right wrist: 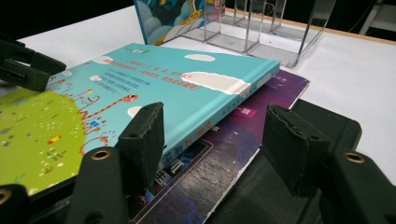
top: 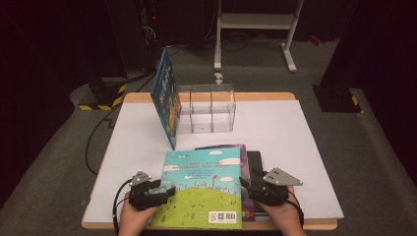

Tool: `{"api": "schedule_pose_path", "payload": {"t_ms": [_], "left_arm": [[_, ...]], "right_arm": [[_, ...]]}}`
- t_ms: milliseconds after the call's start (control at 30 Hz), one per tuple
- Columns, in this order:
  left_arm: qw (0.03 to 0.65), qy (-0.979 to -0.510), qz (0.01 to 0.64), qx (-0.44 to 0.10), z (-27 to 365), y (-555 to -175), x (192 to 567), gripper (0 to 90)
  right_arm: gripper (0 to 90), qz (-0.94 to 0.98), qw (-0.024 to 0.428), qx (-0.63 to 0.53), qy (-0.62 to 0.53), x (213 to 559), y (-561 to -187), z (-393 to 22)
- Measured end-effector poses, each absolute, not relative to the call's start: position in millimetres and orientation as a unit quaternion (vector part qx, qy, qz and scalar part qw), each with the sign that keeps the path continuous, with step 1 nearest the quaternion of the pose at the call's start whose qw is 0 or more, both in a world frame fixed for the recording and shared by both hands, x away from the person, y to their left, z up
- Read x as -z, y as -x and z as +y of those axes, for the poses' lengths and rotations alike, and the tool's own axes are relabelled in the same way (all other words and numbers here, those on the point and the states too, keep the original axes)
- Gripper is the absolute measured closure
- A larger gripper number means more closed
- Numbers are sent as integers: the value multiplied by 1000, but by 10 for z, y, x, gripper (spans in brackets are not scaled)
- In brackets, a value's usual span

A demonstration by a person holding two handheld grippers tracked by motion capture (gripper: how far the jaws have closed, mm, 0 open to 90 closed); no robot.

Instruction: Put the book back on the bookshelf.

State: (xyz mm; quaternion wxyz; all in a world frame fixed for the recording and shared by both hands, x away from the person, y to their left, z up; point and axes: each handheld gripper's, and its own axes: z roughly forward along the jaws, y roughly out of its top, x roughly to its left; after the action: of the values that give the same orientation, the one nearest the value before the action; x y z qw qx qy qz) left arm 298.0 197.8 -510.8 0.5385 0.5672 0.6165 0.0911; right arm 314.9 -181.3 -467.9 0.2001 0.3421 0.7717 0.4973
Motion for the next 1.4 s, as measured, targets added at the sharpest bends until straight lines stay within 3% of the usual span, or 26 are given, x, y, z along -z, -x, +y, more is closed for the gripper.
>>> {"api": "schedule_pose_path", "payload": {"t_ms": [967,1200,1400], "left_arm": [[554,-608,565,-62,1707,-2940,5097,266],[587,-572,571,-54,1749,-2950,5026,237],[590,-572,568,-51,1735,-2947,5018,196]], "right_arm": [[392,760,217,-492,-364,4674,-3168,-1956],[394,767,206,-479,-374,4735,-3189,-1978],[393,768,189,-477,-384,4770,-3215,-2001]]}}
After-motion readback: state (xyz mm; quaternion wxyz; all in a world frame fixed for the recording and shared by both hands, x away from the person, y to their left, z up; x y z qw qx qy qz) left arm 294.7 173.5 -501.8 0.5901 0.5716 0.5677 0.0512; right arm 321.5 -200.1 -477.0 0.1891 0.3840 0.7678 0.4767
